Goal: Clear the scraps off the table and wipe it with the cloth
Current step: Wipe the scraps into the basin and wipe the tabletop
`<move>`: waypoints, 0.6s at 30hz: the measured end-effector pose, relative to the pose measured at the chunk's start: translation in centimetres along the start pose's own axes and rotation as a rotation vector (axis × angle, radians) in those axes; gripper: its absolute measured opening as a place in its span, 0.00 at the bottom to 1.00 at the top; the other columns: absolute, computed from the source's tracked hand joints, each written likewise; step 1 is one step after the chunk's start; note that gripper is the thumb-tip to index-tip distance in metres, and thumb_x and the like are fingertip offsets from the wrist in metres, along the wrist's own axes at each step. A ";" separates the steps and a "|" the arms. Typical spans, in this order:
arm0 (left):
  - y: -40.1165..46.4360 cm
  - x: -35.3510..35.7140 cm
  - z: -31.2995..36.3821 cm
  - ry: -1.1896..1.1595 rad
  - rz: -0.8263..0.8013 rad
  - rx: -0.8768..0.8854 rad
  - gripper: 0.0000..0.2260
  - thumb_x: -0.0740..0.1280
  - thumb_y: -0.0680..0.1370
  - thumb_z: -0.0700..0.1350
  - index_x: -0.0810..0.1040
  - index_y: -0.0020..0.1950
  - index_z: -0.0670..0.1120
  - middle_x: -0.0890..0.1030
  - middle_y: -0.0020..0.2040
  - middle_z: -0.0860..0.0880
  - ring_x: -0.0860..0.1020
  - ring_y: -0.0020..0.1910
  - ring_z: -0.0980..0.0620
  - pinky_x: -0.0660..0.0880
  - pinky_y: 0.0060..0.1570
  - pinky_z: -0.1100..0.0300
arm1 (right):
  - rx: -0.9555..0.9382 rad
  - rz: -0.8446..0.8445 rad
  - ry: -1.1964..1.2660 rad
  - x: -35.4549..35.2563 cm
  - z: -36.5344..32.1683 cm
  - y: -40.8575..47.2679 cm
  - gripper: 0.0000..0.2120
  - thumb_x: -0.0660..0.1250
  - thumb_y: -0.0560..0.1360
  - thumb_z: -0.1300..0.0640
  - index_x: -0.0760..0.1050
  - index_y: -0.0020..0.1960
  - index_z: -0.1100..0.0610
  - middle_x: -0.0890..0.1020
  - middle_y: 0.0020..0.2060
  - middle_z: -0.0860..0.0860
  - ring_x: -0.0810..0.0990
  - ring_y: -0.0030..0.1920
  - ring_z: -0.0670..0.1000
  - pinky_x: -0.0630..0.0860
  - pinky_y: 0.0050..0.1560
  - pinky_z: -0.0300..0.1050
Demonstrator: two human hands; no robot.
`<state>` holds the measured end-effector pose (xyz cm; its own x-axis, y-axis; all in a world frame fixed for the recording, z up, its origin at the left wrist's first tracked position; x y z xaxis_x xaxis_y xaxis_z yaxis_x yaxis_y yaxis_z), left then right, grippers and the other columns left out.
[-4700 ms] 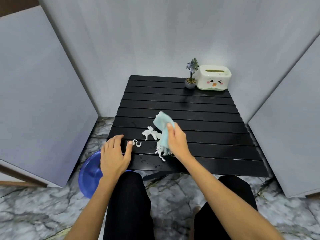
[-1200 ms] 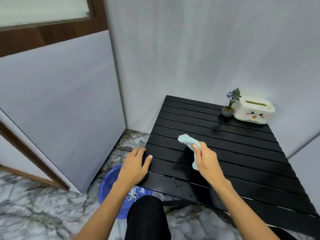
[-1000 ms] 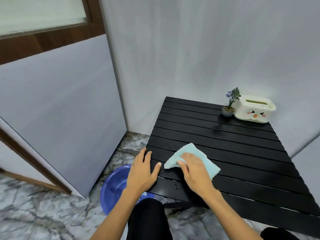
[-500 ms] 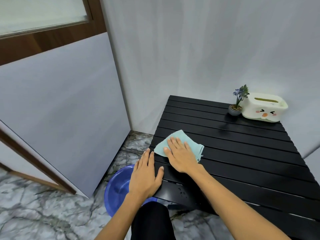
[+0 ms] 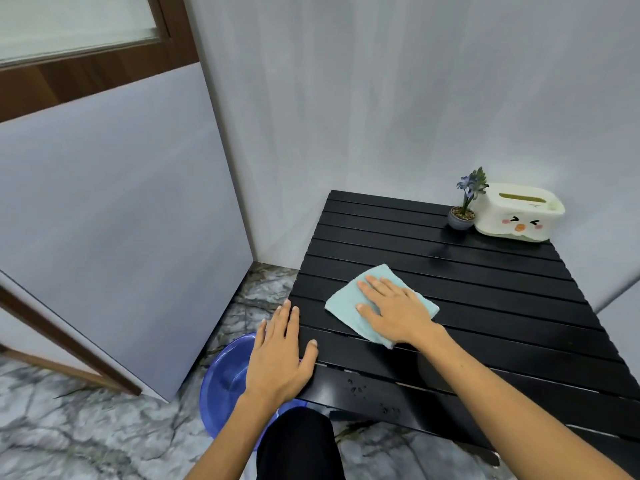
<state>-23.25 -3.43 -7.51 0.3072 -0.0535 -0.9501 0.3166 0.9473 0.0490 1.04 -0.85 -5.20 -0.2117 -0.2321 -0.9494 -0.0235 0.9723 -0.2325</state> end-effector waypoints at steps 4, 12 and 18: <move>0.0 0.1 0.1 0.023 -0.018 -0.019 0.38 0.38 0.75 0.63 0.47 0.82 0.46 0.42 0.82 0.51 0.40 0.80 0.55 0.34 0.75 0.54 | 0.030 0.055 -0.017 0.1 -0.1 2.4 0.30 0.43 0.82 0.38 0.43 0.81 0.44 0.45 0.81 0.43 0.41 0.80 0.47 0.39 0.78 0.53; 0.2 0.2 0.2 0.018 -0.013 -0.023 0.37 0.39 0.75 0.62 0.47 0.82 0.46 0.43 0.82 0.51 0.40 0.79 0.56 0.35 0.76 0.53 | 0.173 0.067 0.083 1.9 -4.3 1.8 0.31 0.40 0.83 0.41 0.38 0.81 0.51 0.40 0.80 0.47 0.35 0.79 0.52 0.32 0.76 0.59; 0.1 0.2 0.1 0.009 -0.019 -0.016 0.38 0.39 0.75 0.63 0.46 0.82 0.46 0.43 0.82 0.52 0.40 0.79 0.56 0.35 0.76 0.54 | 0.152 0.016 0.051 2.6 -4.1 -3.7 0.30 0.38 0.83 0.41 0.36 0.80 0.50 0.38 0.80 0.49 0.35 0.79 0.52 0.35 0.77 0.56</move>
<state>-23.07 -3.35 -7.69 0.2928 -0.0686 -0.9537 0.3075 0.9512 0.0259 -3.47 -4.95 -5.94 -0.2598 -0.2112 -0.9423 0.1277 0.9597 -0.2503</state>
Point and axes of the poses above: each hand's wrist, its own y-axis towards the middle knuckle, its own x-axis out of the palm, z = x × y, the point moved 3 cm from there along y, towards the middle knuckle
